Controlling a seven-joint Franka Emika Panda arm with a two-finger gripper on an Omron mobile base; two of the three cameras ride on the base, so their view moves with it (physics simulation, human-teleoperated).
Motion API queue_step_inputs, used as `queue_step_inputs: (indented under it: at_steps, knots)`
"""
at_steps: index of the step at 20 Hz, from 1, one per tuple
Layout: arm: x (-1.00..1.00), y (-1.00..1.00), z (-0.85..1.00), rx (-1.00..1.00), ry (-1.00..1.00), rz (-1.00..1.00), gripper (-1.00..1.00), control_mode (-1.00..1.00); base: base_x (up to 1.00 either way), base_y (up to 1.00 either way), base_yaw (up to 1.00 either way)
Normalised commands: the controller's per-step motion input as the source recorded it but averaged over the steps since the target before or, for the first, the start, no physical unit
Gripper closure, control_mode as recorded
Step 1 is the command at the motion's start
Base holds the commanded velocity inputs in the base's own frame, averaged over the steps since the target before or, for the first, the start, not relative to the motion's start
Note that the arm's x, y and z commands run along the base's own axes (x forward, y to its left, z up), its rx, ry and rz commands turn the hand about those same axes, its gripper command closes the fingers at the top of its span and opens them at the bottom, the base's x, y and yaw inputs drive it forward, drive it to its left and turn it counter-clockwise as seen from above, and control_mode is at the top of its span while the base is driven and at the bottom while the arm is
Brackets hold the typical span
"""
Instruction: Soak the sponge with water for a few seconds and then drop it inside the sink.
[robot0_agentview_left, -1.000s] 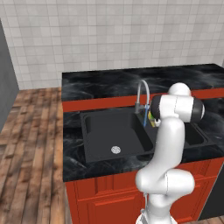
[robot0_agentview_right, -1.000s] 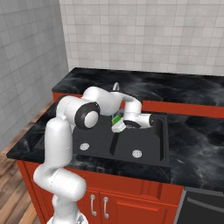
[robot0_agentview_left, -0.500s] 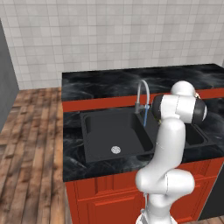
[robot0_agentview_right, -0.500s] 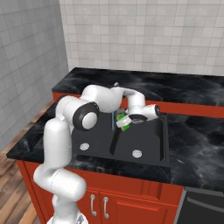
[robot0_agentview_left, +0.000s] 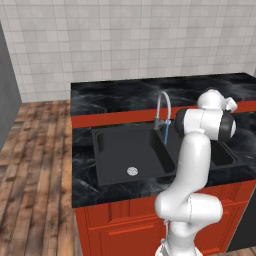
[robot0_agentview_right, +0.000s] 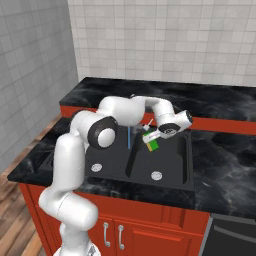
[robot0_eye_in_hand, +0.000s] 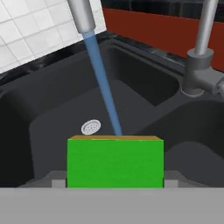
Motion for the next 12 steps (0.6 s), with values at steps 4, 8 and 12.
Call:
queue_step_inputs:
  at_steps: [4, 8, 12]
  knots:
    - [-0.16, -0.03, -0.05, -0.08, 0.01, 0.0, 1.0, -1.0, 0.0, 0.0, 0.0]
    - [-0.08, 0.0, -0.2, -0.12, 0.0, 0.0, 1.0, -1.0, 0.0, 0.0, 0.0]
    - [-0.07, 0.0, -0.11, -0.18, 0.0, 0.0, 1.0, -1.0, 0.0, 0.0, 0.0]
